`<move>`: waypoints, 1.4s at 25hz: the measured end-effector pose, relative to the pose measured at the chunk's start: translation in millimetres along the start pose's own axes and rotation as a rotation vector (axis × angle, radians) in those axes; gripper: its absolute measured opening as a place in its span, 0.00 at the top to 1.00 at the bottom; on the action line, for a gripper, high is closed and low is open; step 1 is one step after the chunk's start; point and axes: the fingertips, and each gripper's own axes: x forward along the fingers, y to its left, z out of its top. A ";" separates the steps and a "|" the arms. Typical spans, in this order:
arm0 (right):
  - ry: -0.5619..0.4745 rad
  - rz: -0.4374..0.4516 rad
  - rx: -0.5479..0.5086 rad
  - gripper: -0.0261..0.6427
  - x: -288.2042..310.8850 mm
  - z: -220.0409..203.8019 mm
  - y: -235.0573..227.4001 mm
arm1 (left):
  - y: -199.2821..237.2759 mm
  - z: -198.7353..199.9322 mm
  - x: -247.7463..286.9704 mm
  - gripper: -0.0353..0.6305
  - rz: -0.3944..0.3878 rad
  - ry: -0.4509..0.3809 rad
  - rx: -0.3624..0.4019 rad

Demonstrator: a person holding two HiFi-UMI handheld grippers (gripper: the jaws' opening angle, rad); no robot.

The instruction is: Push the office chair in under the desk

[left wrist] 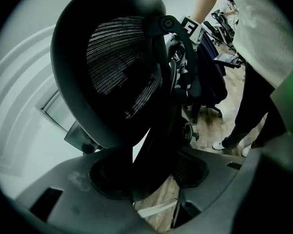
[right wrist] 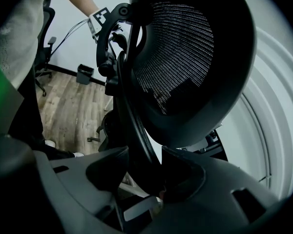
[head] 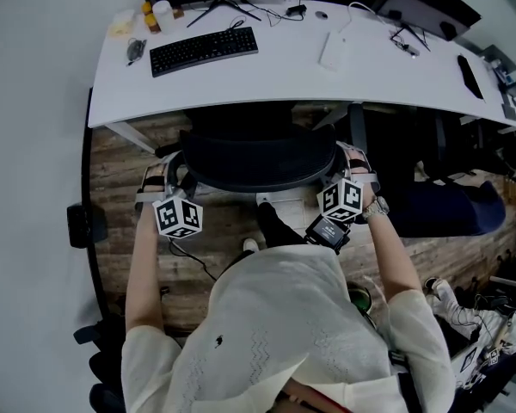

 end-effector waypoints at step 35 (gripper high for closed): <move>-0.002 -0.008 0.002 0.65 48.8 15.7 -36.7 | 46.8 -16.7 40.0 0.62 0.037 -0.010 -0.004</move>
